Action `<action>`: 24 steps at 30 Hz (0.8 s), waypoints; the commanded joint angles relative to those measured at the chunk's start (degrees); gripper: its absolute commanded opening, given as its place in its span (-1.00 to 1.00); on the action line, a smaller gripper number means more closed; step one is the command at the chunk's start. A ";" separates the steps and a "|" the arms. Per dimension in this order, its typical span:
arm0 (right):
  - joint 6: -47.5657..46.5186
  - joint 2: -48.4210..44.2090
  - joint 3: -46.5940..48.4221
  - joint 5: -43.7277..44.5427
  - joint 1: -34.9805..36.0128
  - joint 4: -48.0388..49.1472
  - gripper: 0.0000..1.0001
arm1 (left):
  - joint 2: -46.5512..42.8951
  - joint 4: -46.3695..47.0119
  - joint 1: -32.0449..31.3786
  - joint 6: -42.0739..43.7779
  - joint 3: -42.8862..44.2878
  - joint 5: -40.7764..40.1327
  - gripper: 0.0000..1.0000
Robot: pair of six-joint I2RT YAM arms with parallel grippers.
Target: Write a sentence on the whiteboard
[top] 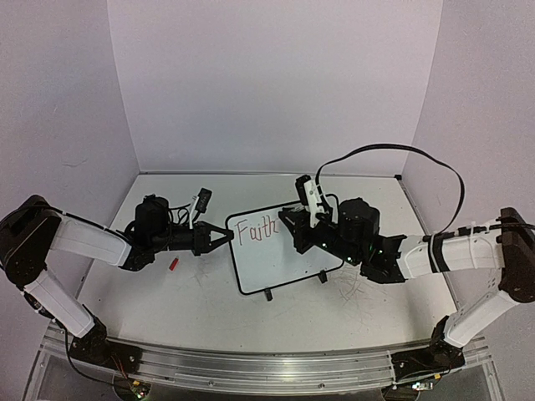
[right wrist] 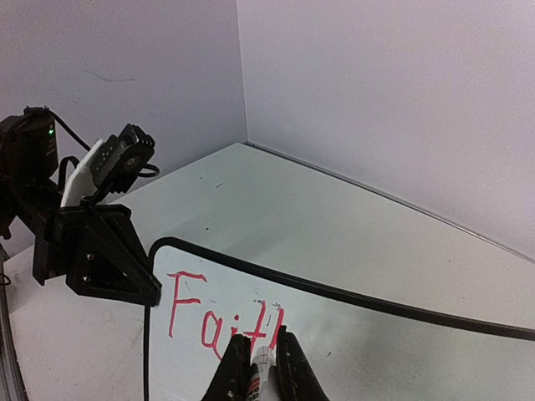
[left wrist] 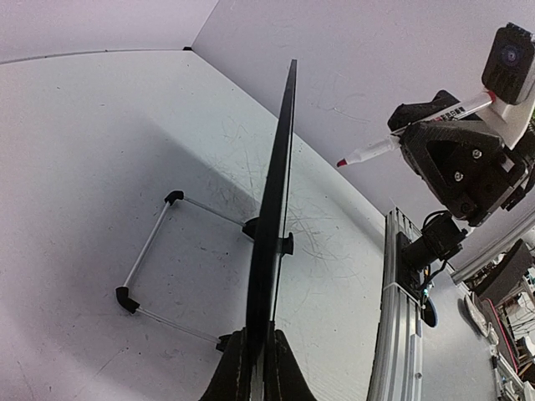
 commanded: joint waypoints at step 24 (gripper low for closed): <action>0.36 0.30 -1.08 4.05 -0.07 1.40 -1.00 | -3.37 -0.75 -0.09 1.42 0.56 -2.70 -1.00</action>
